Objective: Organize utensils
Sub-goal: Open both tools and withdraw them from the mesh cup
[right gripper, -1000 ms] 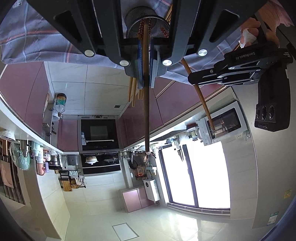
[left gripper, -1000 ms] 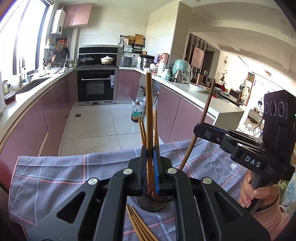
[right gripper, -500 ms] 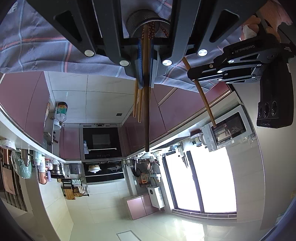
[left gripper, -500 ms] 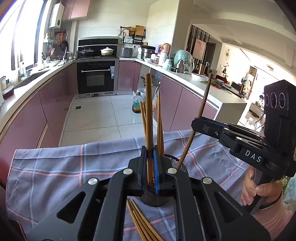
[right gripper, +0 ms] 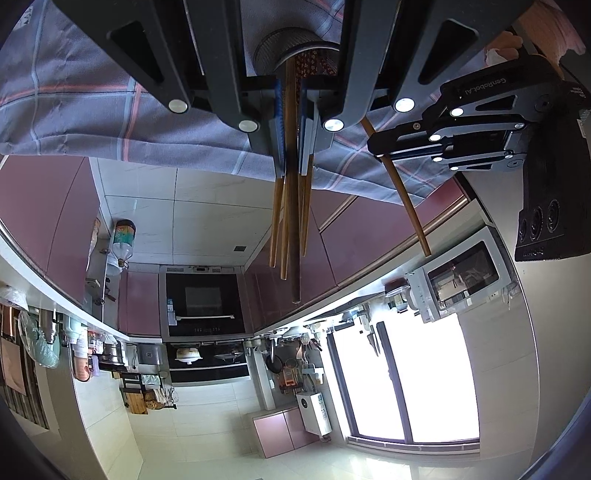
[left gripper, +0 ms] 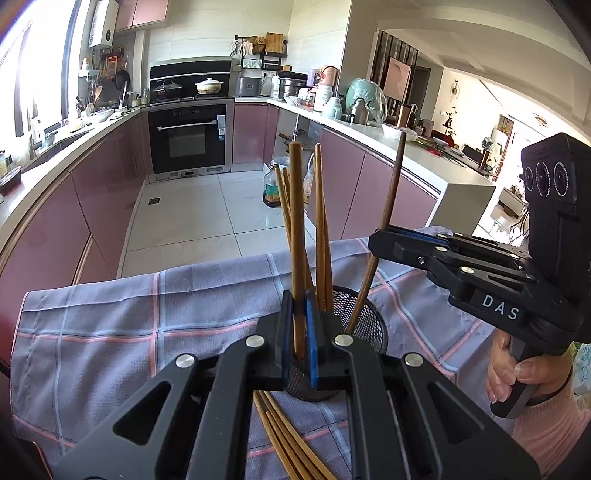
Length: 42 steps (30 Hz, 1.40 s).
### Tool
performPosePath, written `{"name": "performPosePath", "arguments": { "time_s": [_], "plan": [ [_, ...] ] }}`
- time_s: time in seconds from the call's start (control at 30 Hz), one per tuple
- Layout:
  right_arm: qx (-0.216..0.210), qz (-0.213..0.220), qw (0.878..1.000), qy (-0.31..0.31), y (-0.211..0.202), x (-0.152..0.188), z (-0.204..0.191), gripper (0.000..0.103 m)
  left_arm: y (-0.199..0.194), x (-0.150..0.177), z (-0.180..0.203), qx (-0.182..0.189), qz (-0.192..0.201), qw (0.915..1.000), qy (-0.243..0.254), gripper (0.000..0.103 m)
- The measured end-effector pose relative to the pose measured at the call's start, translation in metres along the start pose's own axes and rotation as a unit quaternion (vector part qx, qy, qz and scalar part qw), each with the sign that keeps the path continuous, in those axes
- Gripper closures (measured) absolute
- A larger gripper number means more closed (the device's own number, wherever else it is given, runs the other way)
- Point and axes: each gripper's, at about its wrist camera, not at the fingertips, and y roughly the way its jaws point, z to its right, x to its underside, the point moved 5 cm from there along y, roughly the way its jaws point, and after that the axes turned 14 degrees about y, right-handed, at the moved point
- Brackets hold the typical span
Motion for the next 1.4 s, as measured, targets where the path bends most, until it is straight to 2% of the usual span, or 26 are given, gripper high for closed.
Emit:
{"name": "performPosePath", "arguments": {
  "time_s": [0.33,0.47,0.6,0.77,0.83,0.9,1.03,1.17,1.4],
  "plan": [
    [0.001,-0.007,1.0,0.018,0.005,0.003,0.005,0.09,0.007,0.002,-0.008,-0.005,-0.004,0.9999,-0.011,0.093],
    [-0.002,-0.008,1.0,0.018,0.005,0.005,0.005,0.083,0.003,0.004,-0.008,-0.006,0.001,0.9999,-0.01,0.089],
    [-0.006,-0.01,1.0,0.014,0.003,0.012,0.003,0.07,-0.001,0.012,-0.008,-0.009,0.006,0.9998,-0.015,0.087],
    [-0.011,-0.014,1.0,0.012,0.0,0.022,0.001,0.069,-0.007,0.023,-0.011,-0.021,0.011,0.9995,-0.022,0.084],
    [-0.012,-0.013,1.0,0.01,-0.003,0.025,-0.002,0.066,-0.011,0.028,-0.012,-0.022,0.012,0.9993,-0.028,0.082],
    [-0.011,-0.009,1.0,0.006,-0.006,0.028,-0.005,0.06,-0.015,0.031,-0.012,-0.024,0.014,0.9992,-0.03,0.079],
    [-0.013,-0.008,1.0,-0.002,-0.012,0.035,-0.012,0.057,-0.025,0.04,-0.01,-0.039,0.02,0.9987,-0.027,0.075],
    [-0.018,-0.007,1.0,-0.006,-0.018,0.04,-0.016,0.053,-0.033,0.049,-0.009,-0.052,0.023,0.998,-0.027,0.064],
    [-0.027,-0.006,0.999,-0.021,-0.028,0.053,-0.029,0.05,-0.043,0.07,-0.011,-0.069,0.016,0.9969,-0.033,0.057]
  ]
}}
